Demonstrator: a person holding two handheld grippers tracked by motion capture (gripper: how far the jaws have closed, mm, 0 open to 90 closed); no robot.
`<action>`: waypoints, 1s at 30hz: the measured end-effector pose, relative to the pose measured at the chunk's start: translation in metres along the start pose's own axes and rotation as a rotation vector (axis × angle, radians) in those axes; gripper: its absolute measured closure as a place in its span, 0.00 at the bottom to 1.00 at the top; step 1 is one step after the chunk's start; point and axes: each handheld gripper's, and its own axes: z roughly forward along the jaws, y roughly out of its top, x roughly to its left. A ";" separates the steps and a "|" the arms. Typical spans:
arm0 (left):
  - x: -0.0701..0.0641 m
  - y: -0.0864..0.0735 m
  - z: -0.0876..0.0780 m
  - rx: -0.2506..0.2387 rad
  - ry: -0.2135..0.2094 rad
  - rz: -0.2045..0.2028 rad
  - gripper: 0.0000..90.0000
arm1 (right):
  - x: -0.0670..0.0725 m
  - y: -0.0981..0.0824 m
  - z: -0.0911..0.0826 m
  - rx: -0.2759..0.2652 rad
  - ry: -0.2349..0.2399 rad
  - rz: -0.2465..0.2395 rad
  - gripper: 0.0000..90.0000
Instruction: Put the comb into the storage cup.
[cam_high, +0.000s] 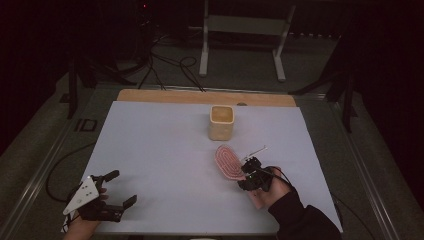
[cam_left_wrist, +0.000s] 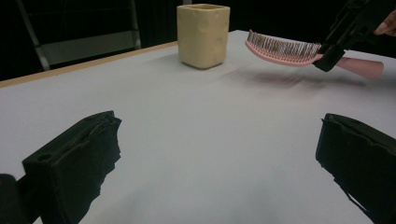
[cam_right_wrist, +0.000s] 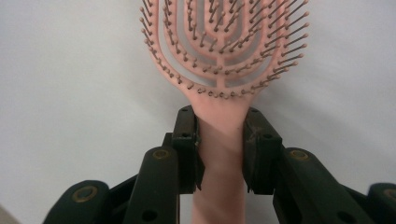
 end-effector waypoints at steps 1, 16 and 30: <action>0.000 0.000 0.000 0.000 0.000 0.000 0.00 | 0.000 0.000 -0.001 -0.014 0.007 -0.001 0.78; 0.001 -0.001 0.000 -0.001 -0.001 -0.006 0.00 | 0.009 0.012 -0.021 -0.180 0.018 -0.116 0.78; 0.001 -0.001 0.000 -0.001 -0.001 -0.009 0.00 | 0.005 0.026 -0.040 -0.278 0.004 -0.122 0.78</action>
